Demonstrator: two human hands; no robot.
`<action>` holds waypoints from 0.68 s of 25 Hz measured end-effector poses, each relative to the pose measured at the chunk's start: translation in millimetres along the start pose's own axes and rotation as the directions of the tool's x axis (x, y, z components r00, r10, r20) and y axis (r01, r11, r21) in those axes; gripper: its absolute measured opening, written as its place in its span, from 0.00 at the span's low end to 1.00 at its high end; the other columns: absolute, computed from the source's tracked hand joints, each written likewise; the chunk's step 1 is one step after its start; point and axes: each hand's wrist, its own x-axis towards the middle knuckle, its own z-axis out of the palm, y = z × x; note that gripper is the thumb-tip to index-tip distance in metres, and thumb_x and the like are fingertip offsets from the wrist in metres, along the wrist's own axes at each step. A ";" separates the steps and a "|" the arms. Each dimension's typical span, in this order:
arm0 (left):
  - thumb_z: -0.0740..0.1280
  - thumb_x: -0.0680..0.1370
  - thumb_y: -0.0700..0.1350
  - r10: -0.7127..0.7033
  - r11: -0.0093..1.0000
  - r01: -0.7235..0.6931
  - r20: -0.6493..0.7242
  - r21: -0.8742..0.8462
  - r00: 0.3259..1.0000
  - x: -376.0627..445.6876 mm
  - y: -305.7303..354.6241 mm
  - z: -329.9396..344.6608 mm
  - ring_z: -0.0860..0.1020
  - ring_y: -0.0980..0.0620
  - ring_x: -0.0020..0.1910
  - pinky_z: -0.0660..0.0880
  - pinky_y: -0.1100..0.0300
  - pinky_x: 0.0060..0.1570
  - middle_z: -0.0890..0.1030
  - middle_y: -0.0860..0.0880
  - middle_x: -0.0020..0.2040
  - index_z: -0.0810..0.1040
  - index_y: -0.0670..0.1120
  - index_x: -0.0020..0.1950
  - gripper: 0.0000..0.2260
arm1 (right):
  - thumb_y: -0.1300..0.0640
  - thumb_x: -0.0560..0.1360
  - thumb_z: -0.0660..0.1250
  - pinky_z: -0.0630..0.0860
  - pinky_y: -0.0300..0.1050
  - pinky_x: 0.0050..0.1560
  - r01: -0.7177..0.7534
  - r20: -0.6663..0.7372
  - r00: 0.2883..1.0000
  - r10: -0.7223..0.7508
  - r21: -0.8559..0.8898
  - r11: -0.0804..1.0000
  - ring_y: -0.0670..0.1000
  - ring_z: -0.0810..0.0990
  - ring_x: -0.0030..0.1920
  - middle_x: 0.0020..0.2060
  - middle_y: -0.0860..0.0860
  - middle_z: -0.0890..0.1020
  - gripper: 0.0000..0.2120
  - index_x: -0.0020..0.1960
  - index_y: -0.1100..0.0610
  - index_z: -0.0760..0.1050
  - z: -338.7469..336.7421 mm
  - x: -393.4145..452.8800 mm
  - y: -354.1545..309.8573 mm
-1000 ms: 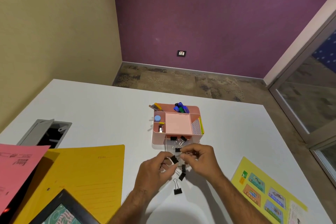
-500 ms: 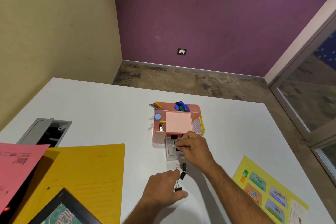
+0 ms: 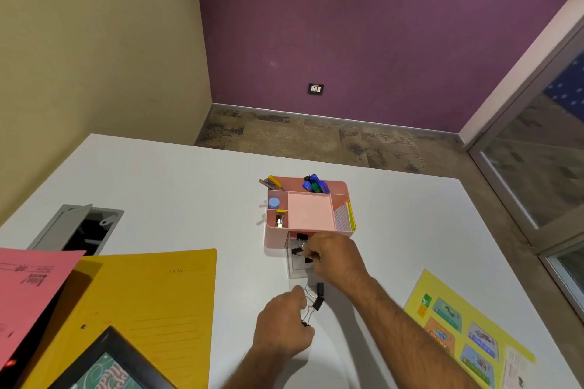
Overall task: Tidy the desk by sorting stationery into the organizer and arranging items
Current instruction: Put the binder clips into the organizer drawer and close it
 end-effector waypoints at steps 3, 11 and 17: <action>0.67 0.64 0.44 -0.038 0.993 0.038 0.005 -0.108 0.999 3.6 -3.1 0.8 0.77 0.52 0.43 0.73 0.59 0.41 0.78 0.56 0.42 0.69 0.56 0.48 0.16 | 0.61 0.73 0.71 0.78 0.40 0.54 -0.007 0.061 0.998 0.011 -0.052 0.999 0.50 0.81 0.51 0.52 0.49 0.85 0.12 0.56 0.52 0.83 1.9 0.3 -0.1; 0.75 0.61 0.36 -0.040 0.838 0.024 -0.018 -0.545 0.999 4.0 -7.9 1.7 0.69 0.58 0.30 0.72 0.64 0.34 0.75 0.54 0.34 0.76 0.52 0.40 0.16 | 0.59 0.71 0.69 0.70 0.41 0.51 0.096 0.013 0.995 -0.095 -0.053 0.994 0.50 0.72 0.54 0.55 0.46 0.82 0.19 0.61 0.48 0.81 17.1 -6.8 14.9; 0.77 0.63 0.34 -0.114 0.622 -0.006 -0.098 -0.783 0.989 1.6 7.3 -12.8 0.76 0.54 0.29 0.74 0.62 0.30 0.79 0.51 0.32 0.77 0.49 0.36 0.14 | 0.59 0.69 0.69 0.78 0.38 0.42 0.085 -0.312 0.949 0.055 0.419 0.904 0.43 0.81 0.42 0.42 0.45 0.86 0.09 0.46 0.53 0.86 15.3 -24.3 18.0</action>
